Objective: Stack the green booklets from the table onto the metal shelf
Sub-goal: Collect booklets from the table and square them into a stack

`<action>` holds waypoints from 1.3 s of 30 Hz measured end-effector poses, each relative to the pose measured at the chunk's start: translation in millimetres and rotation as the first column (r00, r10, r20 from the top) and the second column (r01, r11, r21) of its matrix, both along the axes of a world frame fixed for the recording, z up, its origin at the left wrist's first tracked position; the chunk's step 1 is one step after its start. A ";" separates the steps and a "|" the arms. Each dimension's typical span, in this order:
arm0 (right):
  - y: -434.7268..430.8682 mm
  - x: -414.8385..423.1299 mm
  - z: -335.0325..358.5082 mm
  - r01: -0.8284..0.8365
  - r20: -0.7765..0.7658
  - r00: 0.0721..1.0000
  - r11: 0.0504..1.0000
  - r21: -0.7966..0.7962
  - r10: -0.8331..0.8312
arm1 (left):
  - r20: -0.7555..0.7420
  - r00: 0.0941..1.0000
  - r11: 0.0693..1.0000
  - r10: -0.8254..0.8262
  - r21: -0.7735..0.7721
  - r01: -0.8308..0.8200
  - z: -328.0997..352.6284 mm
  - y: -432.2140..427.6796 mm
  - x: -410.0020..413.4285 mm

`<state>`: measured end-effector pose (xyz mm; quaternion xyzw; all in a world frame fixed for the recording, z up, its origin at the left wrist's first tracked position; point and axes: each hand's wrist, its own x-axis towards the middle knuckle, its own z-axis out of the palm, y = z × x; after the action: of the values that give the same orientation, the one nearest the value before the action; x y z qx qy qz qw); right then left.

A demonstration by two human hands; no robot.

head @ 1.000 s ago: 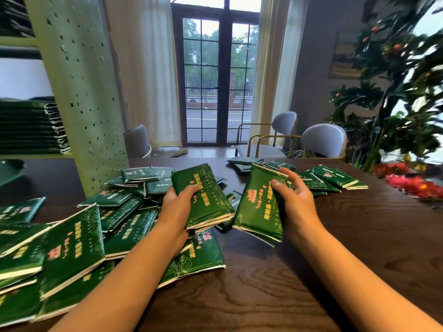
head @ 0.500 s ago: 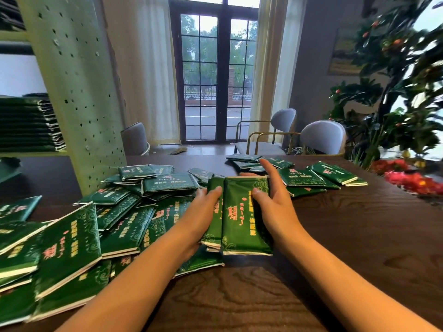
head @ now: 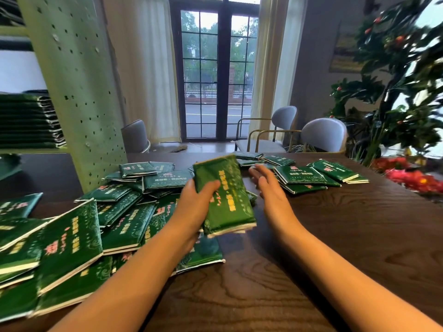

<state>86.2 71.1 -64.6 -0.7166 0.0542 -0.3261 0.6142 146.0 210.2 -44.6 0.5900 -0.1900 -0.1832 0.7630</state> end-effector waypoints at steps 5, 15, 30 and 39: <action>-18.2 2.7 -17.1 -0.041 -0.302 0.934 0.781 -0.623 -0.192 | -0.270 0.960 0.984 0.070 -0.141 -0.111 7.5 13.6 15.5; -14.2 3.2 -12.3 -0.076 -0.350 0.893 0.672 -0.737 -0.283 | -0.374 0.925 0.957 0.063 -0.240 -0.162 10.6 19.7 24.0; -23.4 -10.2 -3.4 -0.122 -0.489 0.682 0.574 -0.810 -0.544 | -0.407 0.907 0.975 0.112 -0.129 -0.179 1.4 16.7 30.3; -18.3 -15.9 8.3 0.292 -0.038 0.944 0.882 -0.370 -0.328 | -0.371 0.918 0.978 0.141 -0.089 -0.186 -0.9 15.9 30.2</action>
<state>70.3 52.7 -56.3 -0.8139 0.1380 -0.3884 0.4094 176.2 226.0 -45.5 0.5117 -0.0066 -0.2126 0.8324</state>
